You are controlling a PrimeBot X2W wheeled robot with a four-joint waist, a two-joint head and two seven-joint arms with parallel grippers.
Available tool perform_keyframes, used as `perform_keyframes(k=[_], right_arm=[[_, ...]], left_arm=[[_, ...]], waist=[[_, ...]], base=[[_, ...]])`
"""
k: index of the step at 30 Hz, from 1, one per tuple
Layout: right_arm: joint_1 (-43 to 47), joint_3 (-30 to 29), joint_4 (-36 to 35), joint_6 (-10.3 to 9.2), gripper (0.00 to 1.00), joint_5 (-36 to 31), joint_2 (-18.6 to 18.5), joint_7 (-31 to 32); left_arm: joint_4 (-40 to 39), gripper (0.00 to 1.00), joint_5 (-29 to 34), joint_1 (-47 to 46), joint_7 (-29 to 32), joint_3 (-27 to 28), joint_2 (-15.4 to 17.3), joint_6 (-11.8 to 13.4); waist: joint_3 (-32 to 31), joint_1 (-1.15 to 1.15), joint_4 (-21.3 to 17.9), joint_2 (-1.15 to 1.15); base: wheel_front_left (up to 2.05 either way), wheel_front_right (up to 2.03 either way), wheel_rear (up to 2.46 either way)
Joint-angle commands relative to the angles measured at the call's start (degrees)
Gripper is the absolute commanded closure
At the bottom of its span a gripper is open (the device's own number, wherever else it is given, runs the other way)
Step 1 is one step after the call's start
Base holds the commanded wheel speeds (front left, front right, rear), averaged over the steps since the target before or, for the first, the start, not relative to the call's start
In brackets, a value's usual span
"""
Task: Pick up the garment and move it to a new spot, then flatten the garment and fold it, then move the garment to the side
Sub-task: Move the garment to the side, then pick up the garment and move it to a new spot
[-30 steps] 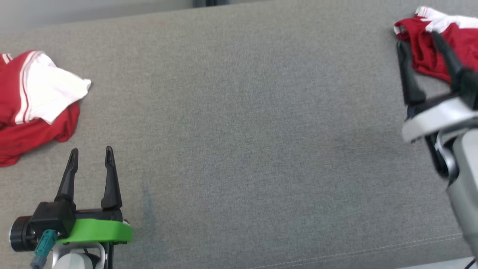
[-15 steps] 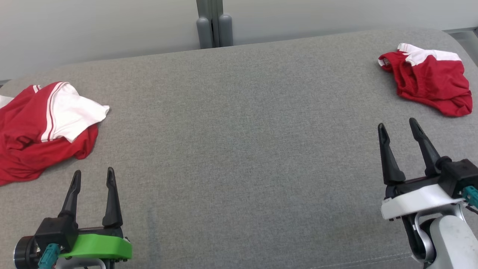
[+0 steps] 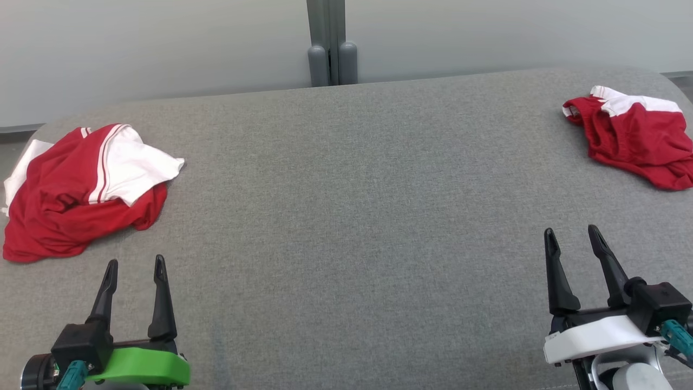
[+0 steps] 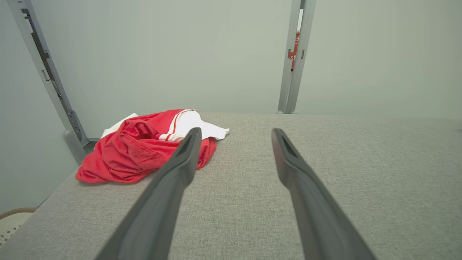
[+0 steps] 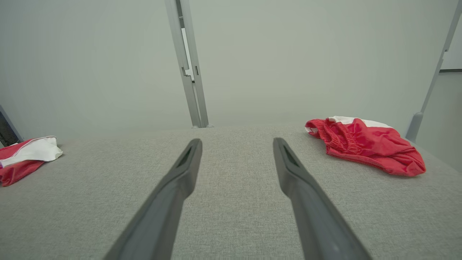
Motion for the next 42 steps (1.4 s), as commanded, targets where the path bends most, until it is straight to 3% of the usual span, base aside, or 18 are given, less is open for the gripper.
perform_keyframes(k=[1,33,42], right_arm=[[1.0,-0.3,-0.3,-0.07,0.0,-0.3,0.4,-0.1],[1.9,-0.6,1.5,-0.07,0.0,-1.6,2.0,-0.2],[2.4,-0.7,1.4,-0.08,0.0,-1.5,2.2,-0.2]], left_arm=[[0.0,0.0,0.4,0.9,0.1,0.3,0.3,-0.3],[0.7,0.0,0.5,1.3,0.1,0.4,0.2,-0.4],[0.7,0.0,0.5,0.7,0.1,0.1,0.6,-0.4]], waist=[[-0.3,0.0,0.3,0.0],[-1.9,0.0,1.0,0.0],[-1.8,0.0,3.1,0.0]], base=[[0.0,0.0,0.0],[0.0,0.0,0.0],[0.0,0.0,0.0]])
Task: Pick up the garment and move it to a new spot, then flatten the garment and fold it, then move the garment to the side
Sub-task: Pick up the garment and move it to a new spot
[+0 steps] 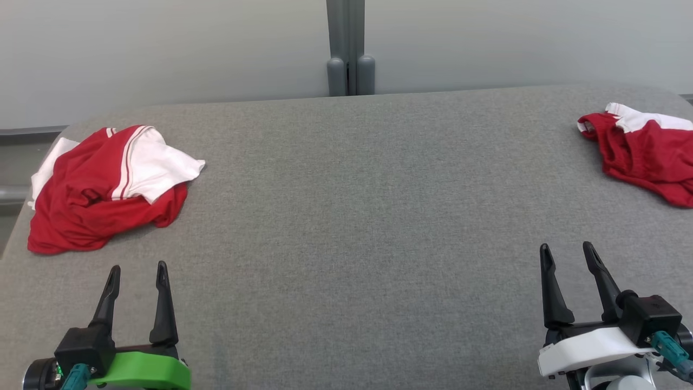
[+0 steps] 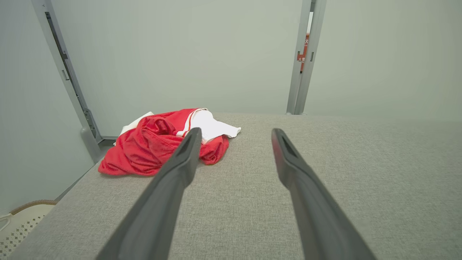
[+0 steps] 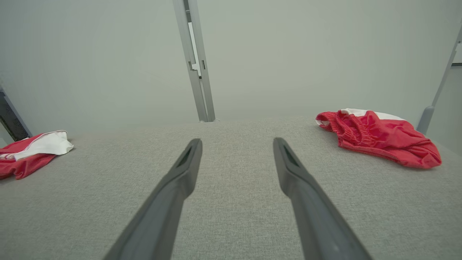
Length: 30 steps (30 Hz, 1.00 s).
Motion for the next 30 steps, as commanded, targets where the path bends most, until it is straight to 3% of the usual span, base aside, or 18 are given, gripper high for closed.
perform_keyframes(k=[1,30], right_arm=[[0.6,-0.1,0.1,-0.08,0.0,-0.3,0.1,-0.2],[-0.8,0.7,1.8,-0.08,0.0,-0.8,-0.3,0.7]], left_arm=[[0.0,0.0,0.2,0.0,0.1,0.2,0.4,-0.2],[0.5,0.0,-0.6,-0.5,0.1,2.0,1.4,0.3]], waist=[[0.2,0.0,1.2,0.0],[1.8,0.0,21.8,0.0]], base=[[0.0,0.0,0.0],[0.0,0.0,0.0]])
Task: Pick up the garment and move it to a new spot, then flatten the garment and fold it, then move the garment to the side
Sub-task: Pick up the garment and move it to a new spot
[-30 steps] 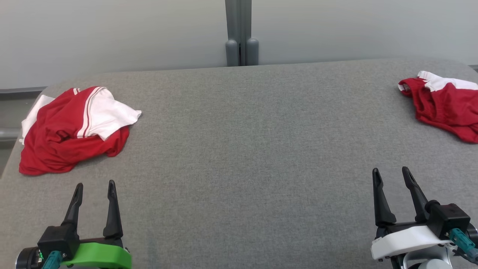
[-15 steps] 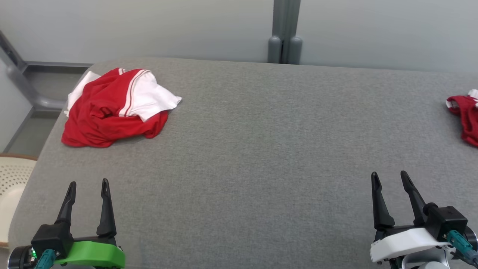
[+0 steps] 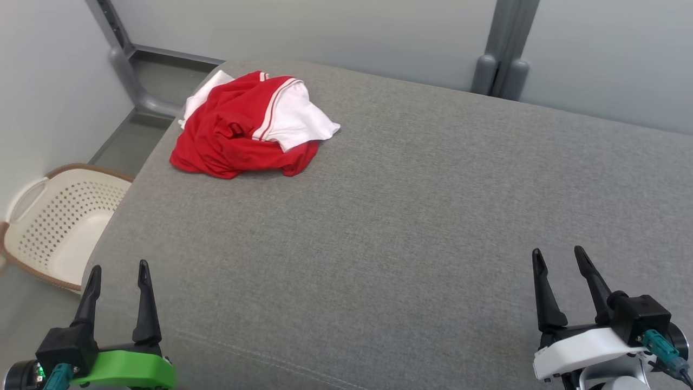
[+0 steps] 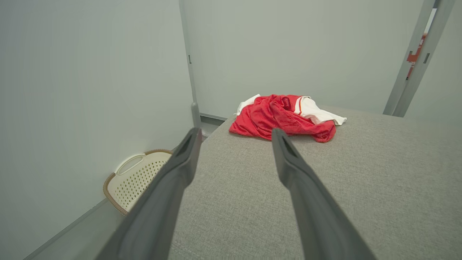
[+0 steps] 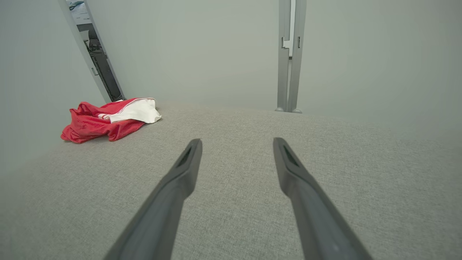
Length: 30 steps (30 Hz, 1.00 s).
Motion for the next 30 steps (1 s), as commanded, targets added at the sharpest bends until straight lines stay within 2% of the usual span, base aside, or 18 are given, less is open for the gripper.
perform_keyframes(k=[1,10,19,25,30], right_arm=[[-0.5,0.0,0.1,-0.08,0.0,-0.5,-0.2,0.1],[-0.1,0.6,0.2,-0.08,0.0,-0.5,-0.3,0.5],[-0.7,0.8,-0.6,-0.08,0.0,-0.6,-0.8,1.0],[-2.8,-0.1,-2.2,-0.08,0.0,-0.9,-2.6,2.0],[-5.0,-1.2,-4.5,-0.08,0.0,-1.3,-4.3,3.2]], left_arm=[[-0.2,0.0,-0.4,0.3,0.1,0.4,0.0,0.3],[-0.7,0.0,-0.4,1.3,0.1,1.4,-0.3,0.3],[-0.4,0.0,-0.9,0.0,0.1,1.9,-0.7,0.4],[-0.3,0.0,-1.8,-7.0,0.1,2.5,0.7,0.2],[1.2,0.0,-2.7,-15.5,0.1,2.8,2.9,-0.1]], waist=[[0.4,0.0,2.5,0.0],[0.2,0.0,4.2,0.0],[1.3,0.0,3.0,0.0],[4.9,0.0,-1.5,0.0],[10.1,0.0,-7.3,0.0]], base=[[0.0,0.0,0.0],[0.0,0.0,0.0],[0.0,0.0,0.0],[0.0,0.0,0.0],[0.0,0.0,0.0]])
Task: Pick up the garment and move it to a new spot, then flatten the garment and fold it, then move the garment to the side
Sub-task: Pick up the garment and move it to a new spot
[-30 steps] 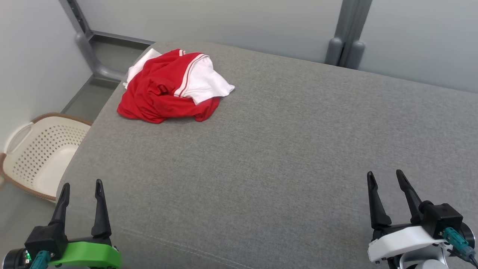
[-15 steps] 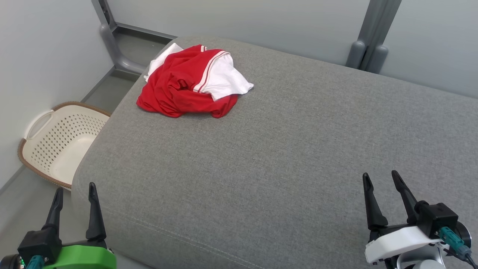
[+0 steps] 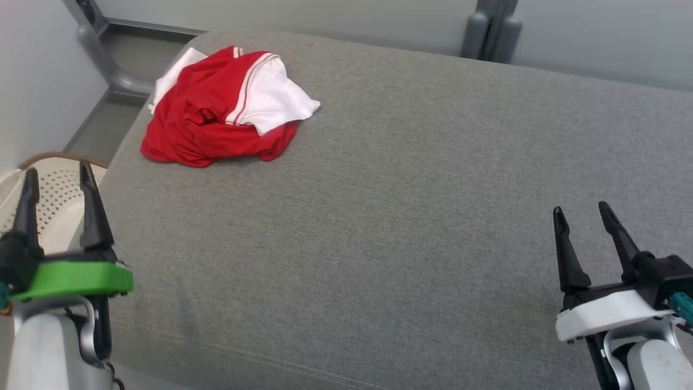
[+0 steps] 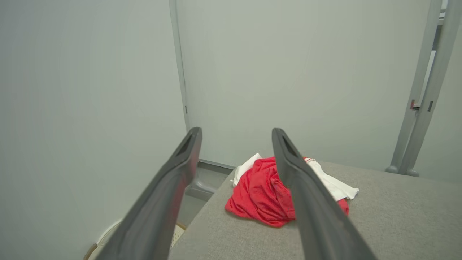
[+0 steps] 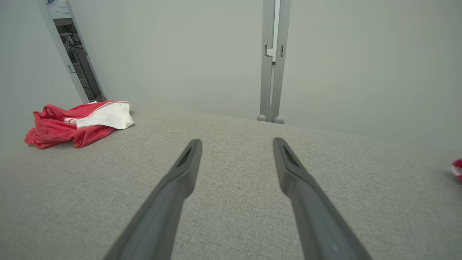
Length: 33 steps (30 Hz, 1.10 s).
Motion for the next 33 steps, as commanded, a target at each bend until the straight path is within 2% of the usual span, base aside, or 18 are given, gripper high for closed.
perform_keyframes(k=[1,9,17,24,33], right_arm=[[-1.4,-0.5,-0.7,-0.08,0.0,-0.3,-0.9,0.2],[-5.5,-2.8,-3.4,-0.08,0.0,0.0,-2.3,-0.4],[-7.5,-4.8,-4.8,-0.08,0.0,-0.5,-1.7,-1.7],[-8.3,-5.7,-5.5,-0.08,0.0,-0.8,-2.0,-2.3],[-8.4,-6.0,-6.8,-0.08,0.0,-1.6,-2.5,-1.6]], left_arm=[[0.5,0.0,-0.1,-2.9,0.1,-0.2,0.9,-0.2],[6.8,0.0,-2.2,-19.5,0.1,-0.3,6.6,-0.3],[15.7,0.0,-4.6,-33.0,3.3,-0.9,13.1,-0.4],[26.4,0.0,-7.7,-39.0,6.1,-3.5,16.6,-0.4],[40.6,0.0,-13.3,-41.0,11.7,-6.9,18.6,-0.4]], waist=[[6.1,0.0,-6.1,0.0],[16.4,0.0,-14.9,0.0],[23.2,0.0,-20.6,0.0],[25.8,0.0,-22.0,0.0],[26.6,0.0,-21.9,0.0]], base=[[0.0,0.0,0.0],[0.0,0.0,0.0],[0.0,0.0,0.0],[0.0,0.0,0.0],[0.0,0.0,0.0]])
